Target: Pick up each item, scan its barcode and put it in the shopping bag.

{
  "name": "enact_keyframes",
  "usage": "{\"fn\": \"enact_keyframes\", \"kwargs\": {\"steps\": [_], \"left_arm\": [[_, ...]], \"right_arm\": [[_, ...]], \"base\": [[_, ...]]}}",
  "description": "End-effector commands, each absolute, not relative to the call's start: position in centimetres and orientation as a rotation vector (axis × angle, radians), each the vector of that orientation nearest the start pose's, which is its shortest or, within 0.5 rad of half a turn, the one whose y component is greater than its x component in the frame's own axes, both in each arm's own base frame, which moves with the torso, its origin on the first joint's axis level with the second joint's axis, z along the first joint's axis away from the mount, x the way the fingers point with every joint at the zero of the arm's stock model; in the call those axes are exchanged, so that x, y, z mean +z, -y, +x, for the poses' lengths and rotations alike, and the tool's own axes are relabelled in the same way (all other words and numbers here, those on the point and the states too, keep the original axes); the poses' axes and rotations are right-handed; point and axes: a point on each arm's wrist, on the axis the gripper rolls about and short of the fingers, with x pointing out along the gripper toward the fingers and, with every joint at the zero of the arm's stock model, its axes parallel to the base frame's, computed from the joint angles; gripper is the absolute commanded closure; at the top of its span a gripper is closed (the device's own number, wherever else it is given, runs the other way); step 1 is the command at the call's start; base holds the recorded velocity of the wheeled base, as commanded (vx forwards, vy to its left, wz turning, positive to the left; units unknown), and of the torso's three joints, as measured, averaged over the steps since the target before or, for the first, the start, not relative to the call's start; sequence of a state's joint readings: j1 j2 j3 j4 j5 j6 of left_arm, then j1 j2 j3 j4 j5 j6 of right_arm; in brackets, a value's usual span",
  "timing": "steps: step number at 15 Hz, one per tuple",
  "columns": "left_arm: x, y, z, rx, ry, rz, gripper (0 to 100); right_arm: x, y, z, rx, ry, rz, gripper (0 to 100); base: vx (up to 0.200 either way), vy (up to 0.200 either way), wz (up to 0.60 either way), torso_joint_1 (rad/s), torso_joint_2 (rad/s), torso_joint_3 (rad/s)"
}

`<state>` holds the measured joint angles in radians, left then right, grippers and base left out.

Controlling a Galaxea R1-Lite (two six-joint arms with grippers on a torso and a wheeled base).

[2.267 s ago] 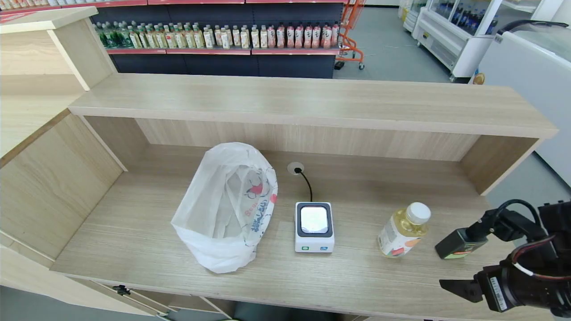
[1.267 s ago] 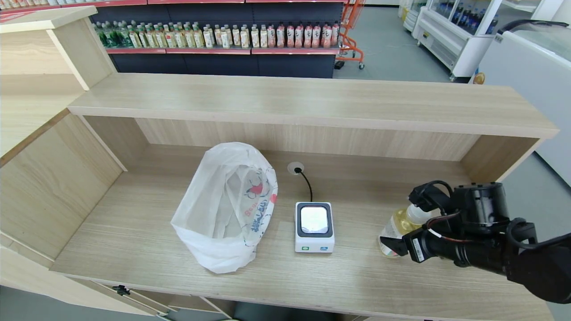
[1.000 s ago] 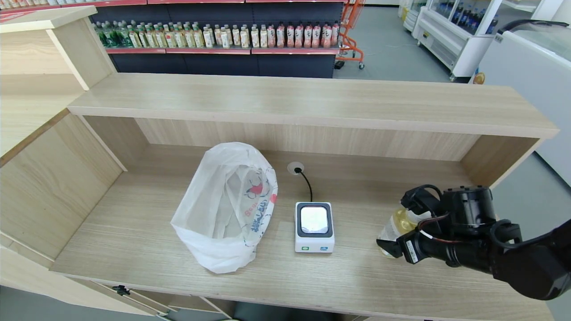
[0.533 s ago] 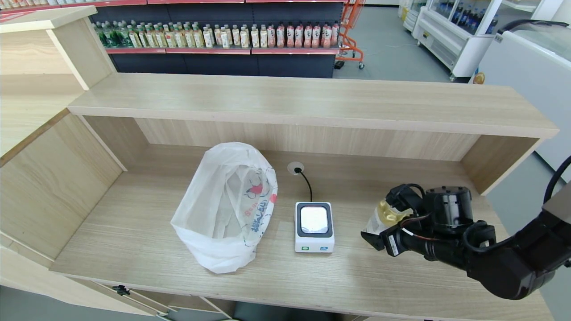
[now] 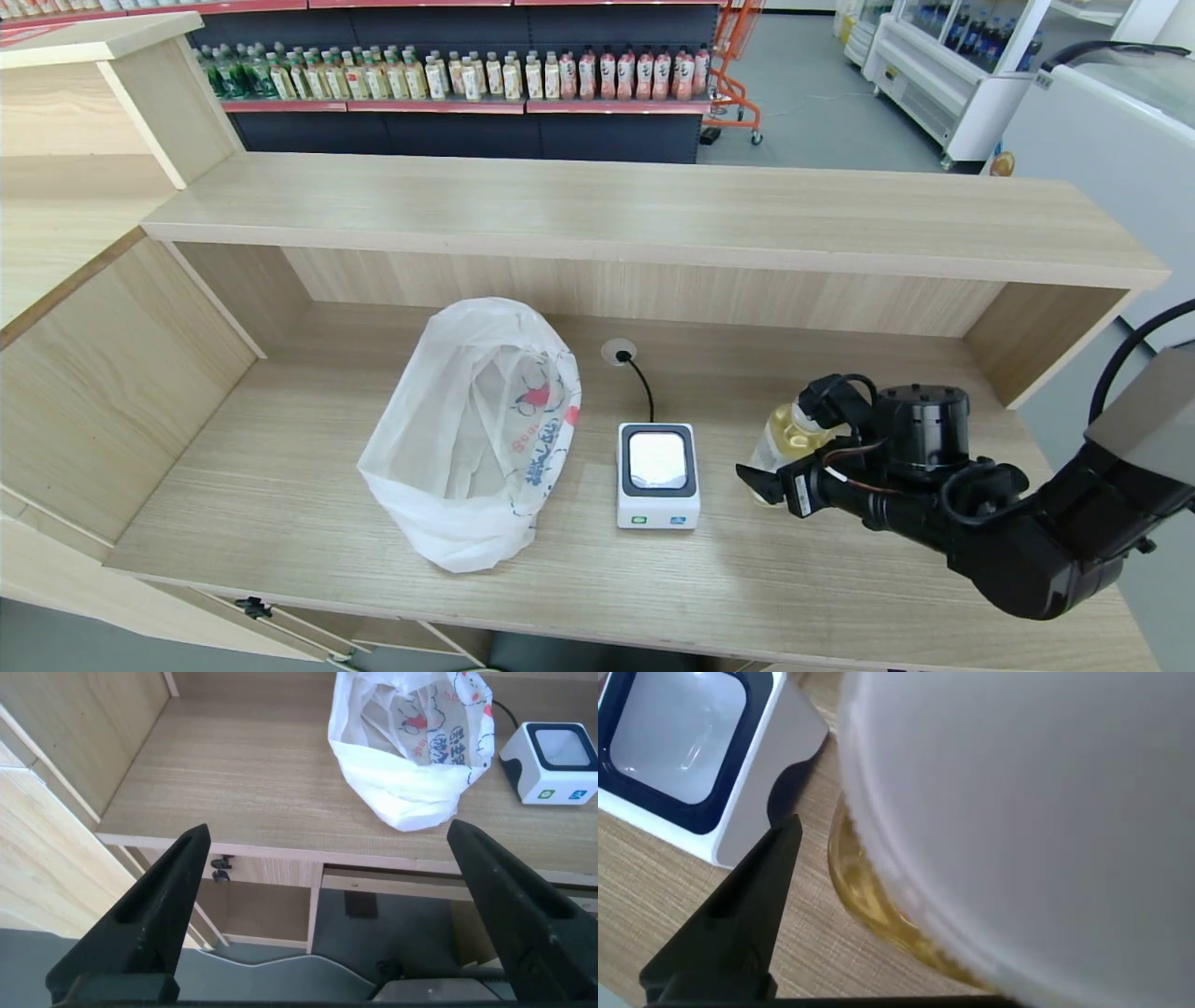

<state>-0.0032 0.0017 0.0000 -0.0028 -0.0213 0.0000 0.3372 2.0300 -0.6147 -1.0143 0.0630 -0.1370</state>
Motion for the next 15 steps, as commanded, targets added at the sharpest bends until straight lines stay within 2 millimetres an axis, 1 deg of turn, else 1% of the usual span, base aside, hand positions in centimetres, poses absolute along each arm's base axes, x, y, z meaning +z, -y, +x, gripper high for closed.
{"fn": "enact_keyframes", "kwargs": {"steps": [1, 3, 4, 13, 15], "left_arm": [[7.6, 0.0, -2.3, -0.025, 0.002, 0.000, 0], [7.6, 0.0, -2.3, -0.025, 0.002, 0.000, 0], [7.6, 0.0, -2.3, -0.025, 0.002, 0.000, 0], [7.6, 0.0, -2.3, -0.025, 0.002, 0.000, 0], [7.6, 0.0, -2.3, -0.025, 0.002, 0.000, 0]], "right_arm": [[6.6, -11.1, 31.3, 0.420, -0.367, -0.189, 0], [6.4, -11.1, 31.5, 0.424, -0.348, -0.183, 0], [6.4, -11.0, 31.6, 0.438, -0.339, -0.181, 100], [6.1, -10.0, 32.1, 0.401, -0.336, -0.197, 100], [6.9, -9.2, 32.3, 0.400, -0.313, -0.180, 100]], "base": [[0.000, 0.000, 0.00, 0.000, 0.00, 0.000], [0.000, 0.000, 0.00, 0.000, 0.00, 0.000], [0.000, 0.000, 0.00, 0.000, 0.00, 0.000], [0.000, 0.000, 0.00, 0.000, 0.00, 0.000], [0.000, 0.000, 0.00, 0.000, 0.00, 0.000]]}}
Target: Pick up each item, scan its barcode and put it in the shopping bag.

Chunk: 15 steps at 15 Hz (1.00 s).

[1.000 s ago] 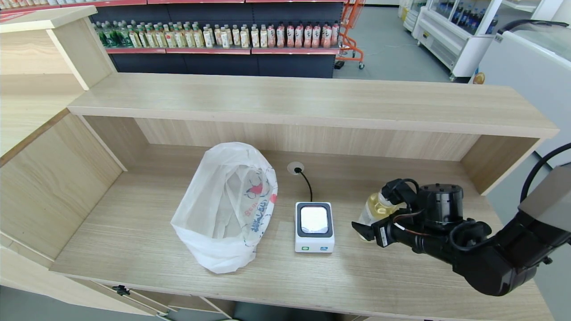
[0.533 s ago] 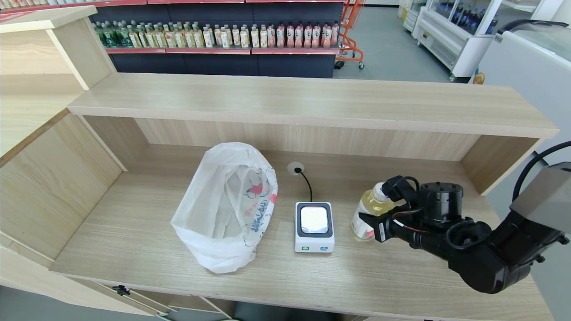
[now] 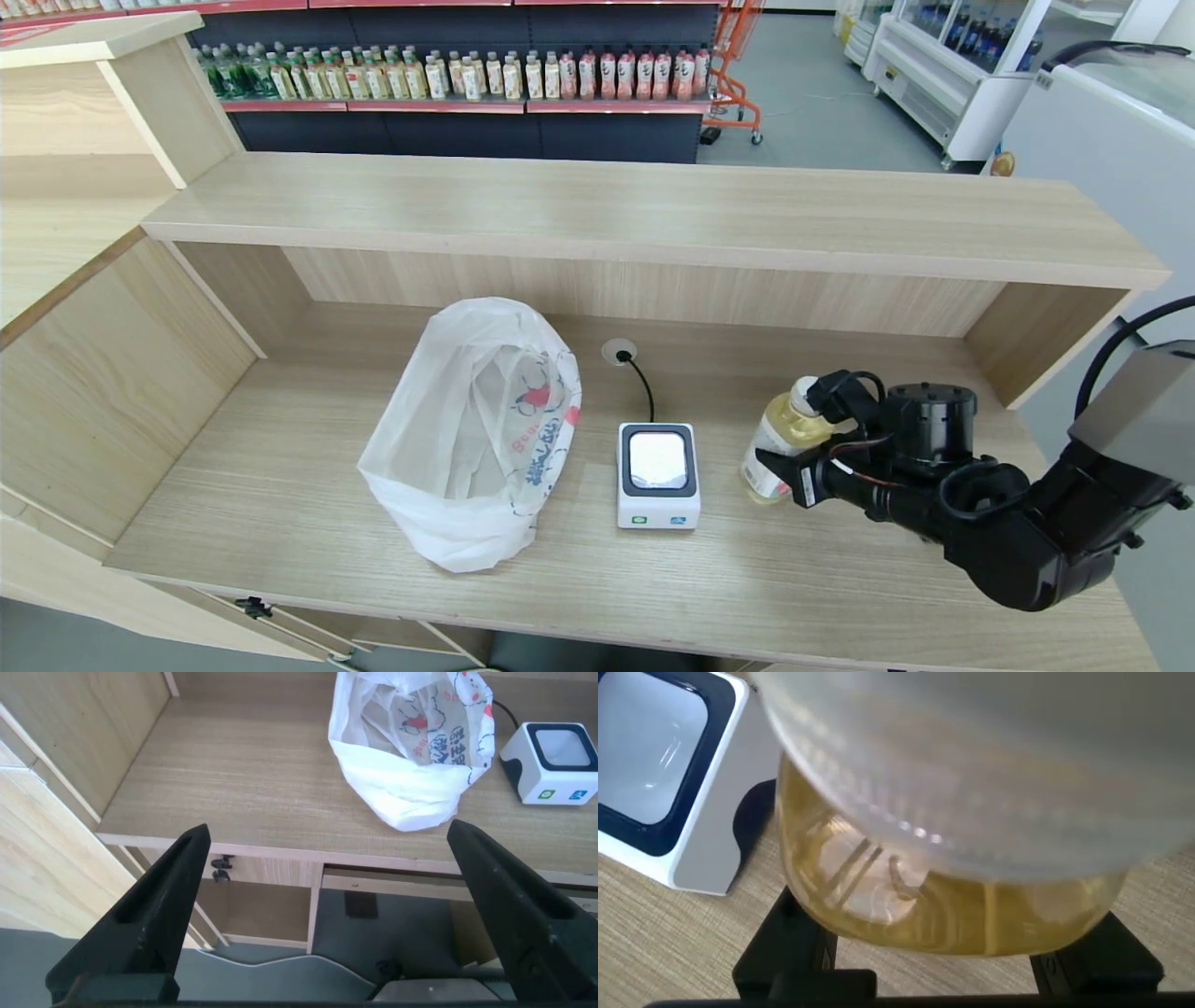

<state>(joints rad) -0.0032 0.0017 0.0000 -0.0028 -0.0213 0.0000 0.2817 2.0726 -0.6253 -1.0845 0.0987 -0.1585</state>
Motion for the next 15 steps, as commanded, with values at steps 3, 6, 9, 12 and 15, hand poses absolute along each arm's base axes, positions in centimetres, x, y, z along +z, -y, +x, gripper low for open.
{"fn": "enact_keyframes", "kwargs": {"steps": [3, 6, 9, 12, 15], "left_arm": [[7.6, 0.0, -2.3, -0.025, 0.002, 0.000, 0], [7.6, 0.0, -2.3, -0.025, 0.002, 0.000, 0], [7.6, 0.0, -2.3, -0.026, 0.002, 0.000, 0], [7.6, 0.0, -2.3, -0.025, 0.002, 0.000, 0], [7.6, 0.0, -2.3, -0.025, 0.002, 0.000, 0]], "right_arm": [[9.8, -8.0, 31.6, 0.486, -0.242, -0.144, 100], [13.7, -5.6, 29.0, 0.711, -0.244, -0.059, 100], [15.6, -4.1, 26.2, 0.907, -0.281, 0.016, 100], [15.6, -4.2, 23.1, 1.105, -0.297, 0.073, 100], [15.0, -5.3, 20.9, 1.228, -0.321, 0.093, 100]], "base": [[0.000, 0.000, 0.00, 0.000, 0.00, 0.000], [0.000, 0.000, 0.00, 0.000, 0.00, 0.000], [0.000, 0.000, 0.00, 0.000, 0.00, 0.000], [0.000, 0.000, 0.00, 0.000, 0.00, 0.000], [0.000, 0.000, 0.00, 0.000, 0.00, 0.000]]}}
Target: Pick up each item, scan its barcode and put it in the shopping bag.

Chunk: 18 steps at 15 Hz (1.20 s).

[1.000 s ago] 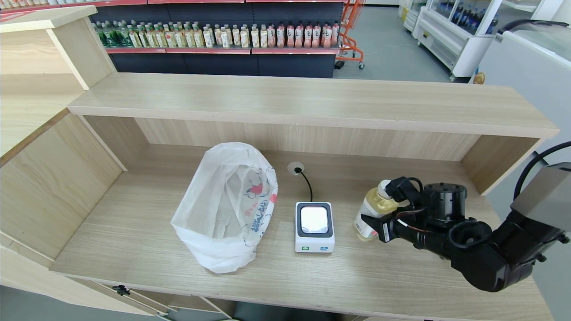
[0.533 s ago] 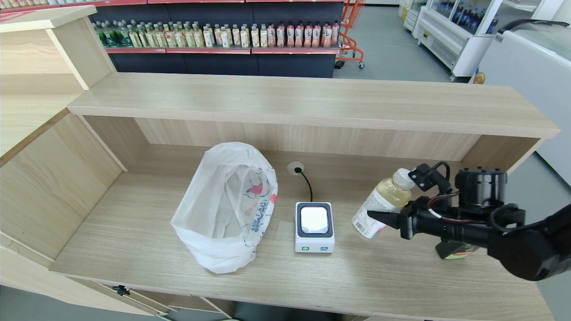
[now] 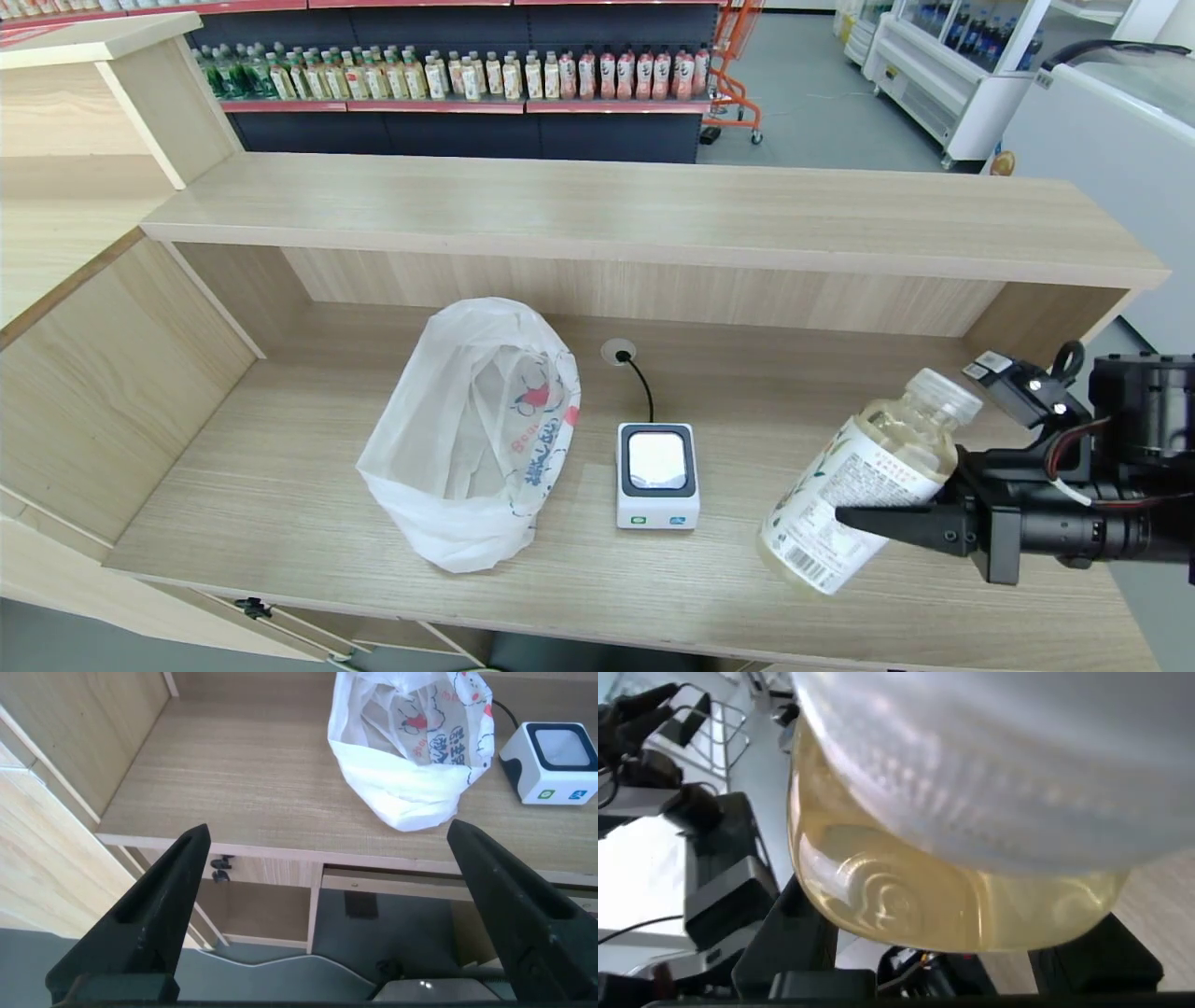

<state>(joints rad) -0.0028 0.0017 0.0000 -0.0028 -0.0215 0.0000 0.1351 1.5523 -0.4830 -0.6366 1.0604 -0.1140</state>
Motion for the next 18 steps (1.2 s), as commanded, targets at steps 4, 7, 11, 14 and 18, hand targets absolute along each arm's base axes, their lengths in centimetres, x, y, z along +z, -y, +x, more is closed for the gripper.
{"fn": "enact_keyframes", "kwargs": {"steps": [4, 7, 11, 14, 18], "left_arm": [[7.6, 0.0, -2.3, -0.025, 0.002, 0.000, 0], [7.6, 0.0, -2.3, -0.025, 0.002, 0.000, 0], [7.6, 0.0, -2.3, -0.025, 0.002, 0.000, 0], [7.6, 0.0, -2.3, -0.025, 0.002, 0.000, 0], [7.6, 0.0, -2.3, -0.025, 0.002, 0.000, 0]], "right_arm": [[14.3, -6.3, 19.0, 1.336, -0.360, 0.107, 100], [14.0, -6.8, 18.9, 1.376, -0.360, 0.094, 100], [14.3, -7.7, 17.8, 1.448, -0.378, 0.099, 100], [14.0, -7.7, 17.3, 1.459, -0.416, 0.111, 100], [13.4, -7.6, 16.9, 1.464, -0.446, 0.097, 100]], "base": [[0.000, 0.000, 0.00, 0.000, 0.00, 0.000], [0.000, 0.000, 0.00, 0.000, 0.00, 0.000], [0.000, 0.000, 0.00, 0.000, 0.00, 0.000], [0.000, 0.000, 0.00, 0.000, 0.00, 0.000], [0.000, 0.000, 0.00, 0.000, 0.00, 0.000]]}}
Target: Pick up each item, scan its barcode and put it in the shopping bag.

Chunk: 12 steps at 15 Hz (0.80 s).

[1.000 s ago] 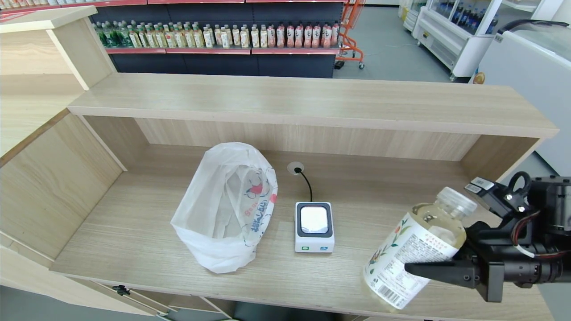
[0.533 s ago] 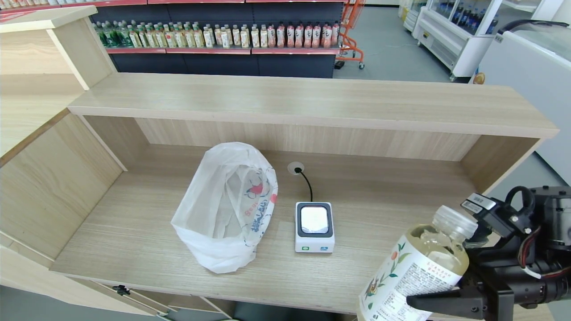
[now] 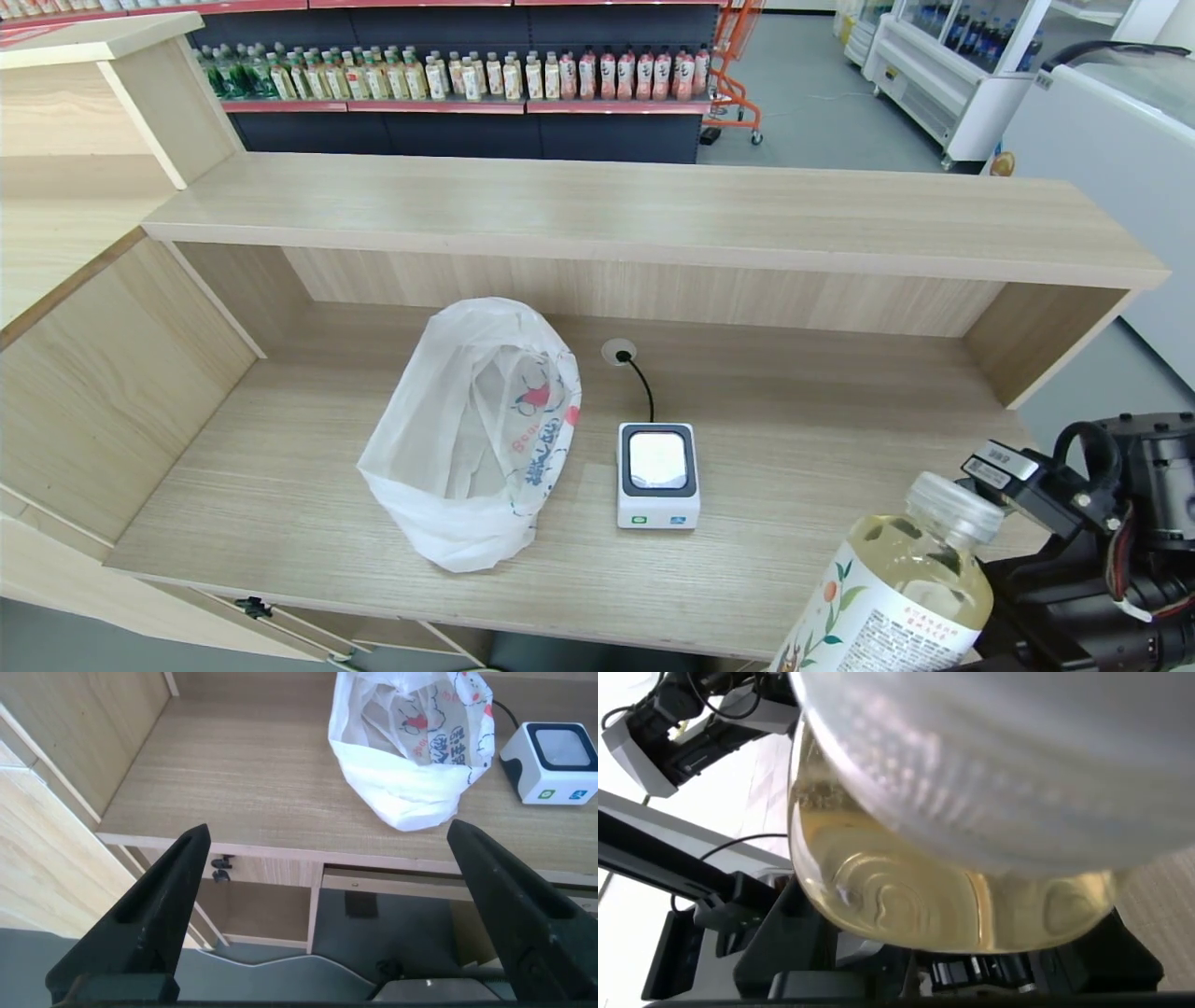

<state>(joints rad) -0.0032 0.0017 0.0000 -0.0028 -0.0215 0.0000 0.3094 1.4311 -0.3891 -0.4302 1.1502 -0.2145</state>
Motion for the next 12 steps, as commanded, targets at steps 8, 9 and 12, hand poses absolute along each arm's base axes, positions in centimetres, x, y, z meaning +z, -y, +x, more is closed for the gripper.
{"fn": "enact_keyframes", "kwargs": {"steps": [8, 9, 12], "left_arm": [[7.58, 0.04, -2.27, -0.025, 0.002, 0.000, 0], [7.58, 0.04, -2.27, -0.025, 0.002, 0.000, 0], [7.58, 0.04, -2.27, -0.025, 0.002, 0.000, 0]], "right_arm": [[13.69, -7.85, 16.01, 1.495, -0.469, 0.097, 100], [13.69, -7.88, 16.00, 1.497, -0.469, 0.097, 100], [13.64, -7.89, 16.04, 1.495, -0.472, 0.097, 100]], "base": [[0.000, 0.000, 0.00, 0.000, 0.00, 0.000], [0.000, 0.000, 0.00, 0.000, 0.00, 0.000], [0.000, 0.000, 0.00, 0.000, 0.00, 0.000]]}}
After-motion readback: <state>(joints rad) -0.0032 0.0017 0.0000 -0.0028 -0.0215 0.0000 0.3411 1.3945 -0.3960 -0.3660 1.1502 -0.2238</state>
